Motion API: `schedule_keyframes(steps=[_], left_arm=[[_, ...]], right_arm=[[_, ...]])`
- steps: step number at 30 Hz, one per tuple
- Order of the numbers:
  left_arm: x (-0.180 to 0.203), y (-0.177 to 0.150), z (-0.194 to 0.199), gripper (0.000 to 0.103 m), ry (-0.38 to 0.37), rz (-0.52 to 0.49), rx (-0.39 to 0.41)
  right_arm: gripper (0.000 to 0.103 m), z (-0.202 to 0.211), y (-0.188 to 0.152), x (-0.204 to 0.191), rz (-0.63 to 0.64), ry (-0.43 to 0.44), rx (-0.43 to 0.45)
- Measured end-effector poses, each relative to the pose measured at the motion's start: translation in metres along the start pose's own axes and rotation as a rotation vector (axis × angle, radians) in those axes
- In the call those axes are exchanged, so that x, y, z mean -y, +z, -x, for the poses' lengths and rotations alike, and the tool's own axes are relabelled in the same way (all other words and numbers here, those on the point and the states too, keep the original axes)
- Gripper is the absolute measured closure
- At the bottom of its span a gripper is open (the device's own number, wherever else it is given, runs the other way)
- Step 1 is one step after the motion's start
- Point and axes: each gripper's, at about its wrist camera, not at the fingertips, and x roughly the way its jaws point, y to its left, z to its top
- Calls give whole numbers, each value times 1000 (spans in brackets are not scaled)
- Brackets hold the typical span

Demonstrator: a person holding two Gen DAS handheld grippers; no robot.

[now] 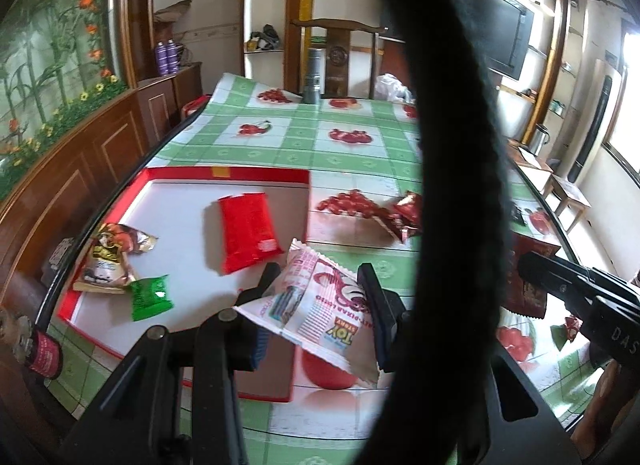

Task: Organize snacks
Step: 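Carry the pink-and-white packet and small red packet over the tray with both grippers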

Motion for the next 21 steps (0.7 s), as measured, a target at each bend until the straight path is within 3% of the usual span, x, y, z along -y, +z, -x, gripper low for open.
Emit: schedule_keyframes(steps=[21], left_arm=[[-89, -2, -11, 62, 134, 124, -20]], right_arm=[[82, -55, 19, -69, 83, 146, -47]])
